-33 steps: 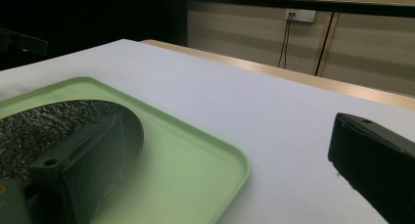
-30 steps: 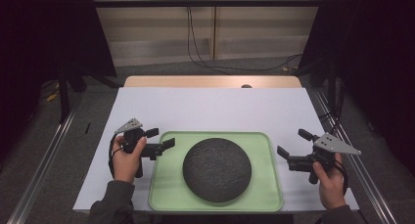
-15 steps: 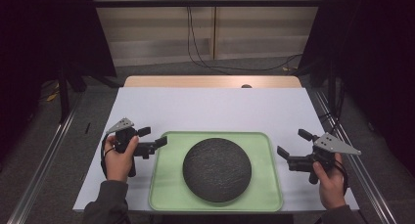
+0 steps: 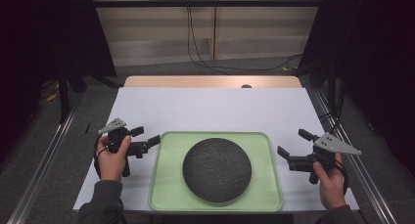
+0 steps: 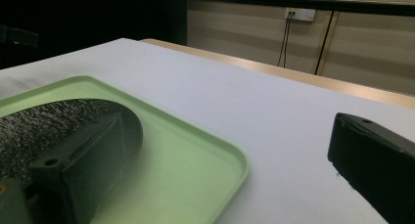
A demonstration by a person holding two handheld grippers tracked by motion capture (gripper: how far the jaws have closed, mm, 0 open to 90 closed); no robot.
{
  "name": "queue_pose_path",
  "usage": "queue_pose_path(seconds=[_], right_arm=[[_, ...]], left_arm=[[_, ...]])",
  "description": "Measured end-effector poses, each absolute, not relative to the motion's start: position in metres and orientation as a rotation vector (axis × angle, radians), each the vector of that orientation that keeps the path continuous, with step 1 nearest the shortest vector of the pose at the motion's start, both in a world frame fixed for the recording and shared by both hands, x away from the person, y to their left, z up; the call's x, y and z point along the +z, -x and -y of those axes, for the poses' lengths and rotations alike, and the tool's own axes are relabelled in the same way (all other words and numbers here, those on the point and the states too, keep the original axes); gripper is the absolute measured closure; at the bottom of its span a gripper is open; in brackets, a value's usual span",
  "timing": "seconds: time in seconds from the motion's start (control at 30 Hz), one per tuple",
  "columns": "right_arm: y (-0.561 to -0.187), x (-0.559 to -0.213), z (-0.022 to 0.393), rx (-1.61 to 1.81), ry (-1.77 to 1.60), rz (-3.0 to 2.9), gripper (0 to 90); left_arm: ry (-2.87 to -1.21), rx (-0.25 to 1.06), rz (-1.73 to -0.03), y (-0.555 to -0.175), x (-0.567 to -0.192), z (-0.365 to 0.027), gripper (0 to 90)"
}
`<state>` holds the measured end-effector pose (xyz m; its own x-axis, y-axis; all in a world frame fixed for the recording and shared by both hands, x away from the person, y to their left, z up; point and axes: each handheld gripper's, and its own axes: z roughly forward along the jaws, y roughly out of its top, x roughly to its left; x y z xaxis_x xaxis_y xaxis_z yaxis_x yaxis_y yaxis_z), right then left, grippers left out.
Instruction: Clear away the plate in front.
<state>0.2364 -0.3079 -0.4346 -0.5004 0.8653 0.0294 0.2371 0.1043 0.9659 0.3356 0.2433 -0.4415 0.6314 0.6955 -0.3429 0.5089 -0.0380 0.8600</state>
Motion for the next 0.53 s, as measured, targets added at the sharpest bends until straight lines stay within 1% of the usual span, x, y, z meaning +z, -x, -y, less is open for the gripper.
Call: queue_pose_path(seconds=[0.27, 0.53], right_arm=[[-0.236, -0.435, 0.309, 1.416, -1.079, -1.815, 0.3], [-0.238, -0.437, 0.307, 1.379, -1.075, -1.849, 0.3]], left_arm=[[-1.674, 0.220, -1.020, -0.336, -0.443, -0.256, 5.6], [-1.677, 0.221, -1.032, -0.337, -0.446, -0.261, 5.6]])
